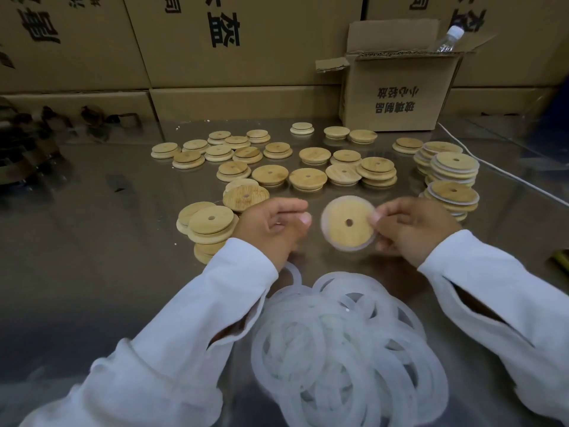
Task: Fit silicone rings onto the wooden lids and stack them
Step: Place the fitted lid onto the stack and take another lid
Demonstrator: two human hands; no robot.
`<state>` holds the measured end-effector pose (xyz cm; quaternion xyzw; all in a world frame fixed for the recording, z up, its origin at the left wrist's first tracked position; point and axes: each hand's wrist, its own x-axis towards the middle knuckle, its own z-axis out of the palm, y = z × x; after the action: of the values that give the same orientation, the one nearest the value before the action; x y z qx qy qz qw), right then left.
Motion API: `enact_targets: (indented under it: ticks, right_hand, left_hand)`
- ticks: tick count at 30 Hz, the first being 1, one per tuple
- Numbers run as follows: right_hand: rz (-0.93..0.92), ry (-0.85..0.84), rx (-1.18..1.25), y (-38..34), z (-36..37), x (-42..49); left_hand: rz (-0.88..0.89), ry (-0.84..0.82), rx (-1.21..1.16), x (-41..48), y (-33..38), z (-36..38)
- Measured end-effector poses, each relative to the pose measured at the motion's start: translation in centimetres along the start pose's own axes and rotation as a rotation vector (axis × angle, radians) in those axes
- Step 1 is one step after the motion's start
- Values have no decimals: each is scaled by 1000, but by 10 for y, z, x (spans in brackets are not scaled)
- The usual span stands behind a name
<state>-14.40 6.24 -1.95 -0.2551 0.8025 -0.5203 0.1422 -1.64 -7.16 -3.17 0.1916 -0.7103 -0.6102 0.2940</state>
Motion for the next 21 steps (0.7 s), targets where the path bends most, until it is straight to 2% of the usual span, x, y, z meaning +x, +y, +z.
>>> enact_targets:
  ticks: [3, 7, 11, 14, 17, 21]
  right_hand:
    - [159, 171, -63, 10, -17, 17]
    - [299, 271, -121, 20, -37, 34]
    - [330, 304, -258, 23, -50, 39]
    - [265, 330, -483, 24, -54, 37]
    - [212, 344, -648, 25, -53, 32]
    - [152, 346, -674, 25, -51, 29]
  left_hand:
    - [71, -10, 158, 2, 2, -10]
    - [76, -34, 240, 2, -2, -19]
    - [91, -99, 321, 3, -5, -22]
    - [117, -152, 377, 0, -7, -22]
    - [180, -13, 397, 2, -4, -22]
    - [343, 384, 369, 8, 5, -37]
